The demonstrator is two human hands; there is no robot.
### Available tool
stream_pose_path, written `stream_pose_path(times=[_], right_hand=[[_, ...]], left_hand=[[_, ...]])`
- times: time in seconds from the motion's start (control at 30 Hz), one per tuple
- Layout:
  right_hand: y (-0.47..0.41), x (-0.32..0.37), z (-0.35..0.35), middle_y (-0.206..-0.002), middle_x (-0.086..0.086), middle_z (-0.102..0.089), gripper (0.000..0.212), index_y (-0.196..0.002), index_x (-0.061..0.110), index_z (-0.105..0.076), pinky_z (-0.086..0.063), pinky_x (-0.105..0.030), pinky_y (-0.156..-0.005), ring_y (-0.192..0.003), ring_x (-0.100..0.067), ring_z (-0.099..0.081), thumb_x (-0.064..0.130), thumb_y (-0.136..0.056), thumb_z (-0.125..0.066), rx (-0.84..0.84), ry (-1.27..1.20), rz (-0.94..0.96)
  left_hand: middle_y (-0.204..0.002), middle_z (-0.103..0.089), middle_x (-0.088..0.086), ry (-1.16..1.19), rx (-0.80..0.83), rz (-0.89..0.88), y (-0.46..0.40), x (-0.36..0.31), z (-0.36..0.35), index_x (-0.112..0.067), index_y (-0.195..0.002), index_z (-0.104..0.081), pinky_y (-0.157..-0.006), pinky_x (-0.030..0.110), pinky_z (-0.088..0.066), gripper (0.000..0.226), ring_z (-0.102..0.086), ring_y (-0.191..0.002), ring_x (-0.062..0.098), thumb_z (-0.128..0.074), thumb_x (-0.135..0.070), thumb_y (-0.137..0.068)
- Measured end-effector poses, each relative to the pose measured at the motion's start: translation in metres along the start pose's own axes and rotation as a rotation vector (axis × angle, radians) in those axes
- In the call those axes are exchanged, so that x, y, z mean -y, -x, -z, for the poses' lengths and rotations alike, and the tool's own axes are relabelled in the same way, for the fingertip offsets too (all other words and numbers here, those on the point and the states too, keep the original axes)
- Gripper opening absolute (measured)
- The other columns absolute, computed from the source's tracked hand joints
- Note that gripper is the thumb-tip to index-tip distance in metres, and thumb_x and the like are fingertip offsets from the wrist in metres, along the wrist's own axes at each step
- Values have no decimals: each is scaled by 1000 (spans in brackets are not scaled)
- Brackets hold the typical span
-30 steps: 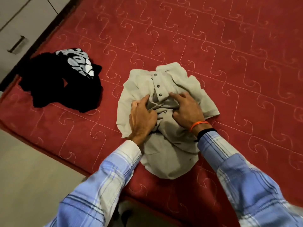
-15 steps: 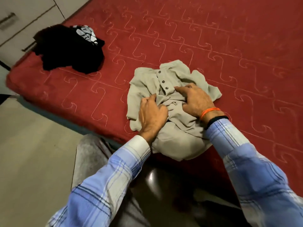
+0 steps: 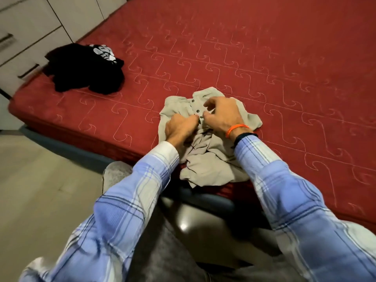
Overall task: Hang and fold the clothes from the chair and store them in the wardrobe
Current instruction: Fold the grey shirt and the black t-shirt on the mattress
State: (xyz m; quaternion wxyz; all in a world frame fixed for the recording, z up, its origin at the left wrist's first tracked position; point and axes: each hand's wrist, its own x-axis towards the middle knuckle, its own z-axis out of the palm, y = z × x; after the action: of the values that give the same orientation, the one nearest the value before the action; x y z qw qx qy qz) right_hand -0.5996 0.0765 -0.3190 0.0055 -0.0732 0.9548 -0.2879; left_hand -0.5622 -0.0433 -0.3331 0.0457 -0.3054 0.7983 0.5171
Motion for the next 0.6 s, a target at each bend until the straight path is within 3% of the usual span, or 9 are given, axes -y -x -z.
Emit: stream_pose_path(times=[0.07,0.2,0.33,0.5,0.6], right_hand=[[-4,6,-12,-114,-5,-68,43,-116,16,-66,-53,-39,-92,-102,-24,-64,32,-76,-65,-6,41,-14],[-4,-2,-37,-105,-7,-71,51,-110,13,-68,-56,-38,-86,-95,-26,-66,46,-72,-72,-69,66,-97],[2,-10,-51,-97,-3,-71,34,-98,15,-72,-54,-31,-83,-90,-22,-65,33,-70,-70,-167,-26,-153],[11,-10,-57,-87,2,-74,25,-91,19,-75,-54,-31,-85,-85,-18,-67,24,-69,-65,-273,-216,-227],[15,-12,-58,-81,5,-73,23,-90,21,-76,-54,-29,-84,-82,-15,-67,23,-71,-63,-295,-276,-259]], left_hand=[[-74,-73,4,-56,-27,4,-13,-1,-2,-13,-78,-70,-68,37,-61,39,-70,-72,25,-64,-48,-63],[-62,-71,3,122,-50,124,-25,11,-6,-11,-73,-71,-53,29,-51,22,-60,-48,19,-70,-29,-60],[-54,-66,2,349,-34,208,-38,17,-9,-9,-67,-70,-54,27,-48,5,-54,-44,19,-65,-11,-65],[-65,-72,2,359,28,186,-46,15,-13,-11,-72,-72,-54,27,-43,17,-55,-52,18,-75,-23,-61],[-53,-62,-1,338,41,175,-51,19,-15,-14,-62,-68,-52,26,-39,19,-47,-47,17,-83,-23,-66]])
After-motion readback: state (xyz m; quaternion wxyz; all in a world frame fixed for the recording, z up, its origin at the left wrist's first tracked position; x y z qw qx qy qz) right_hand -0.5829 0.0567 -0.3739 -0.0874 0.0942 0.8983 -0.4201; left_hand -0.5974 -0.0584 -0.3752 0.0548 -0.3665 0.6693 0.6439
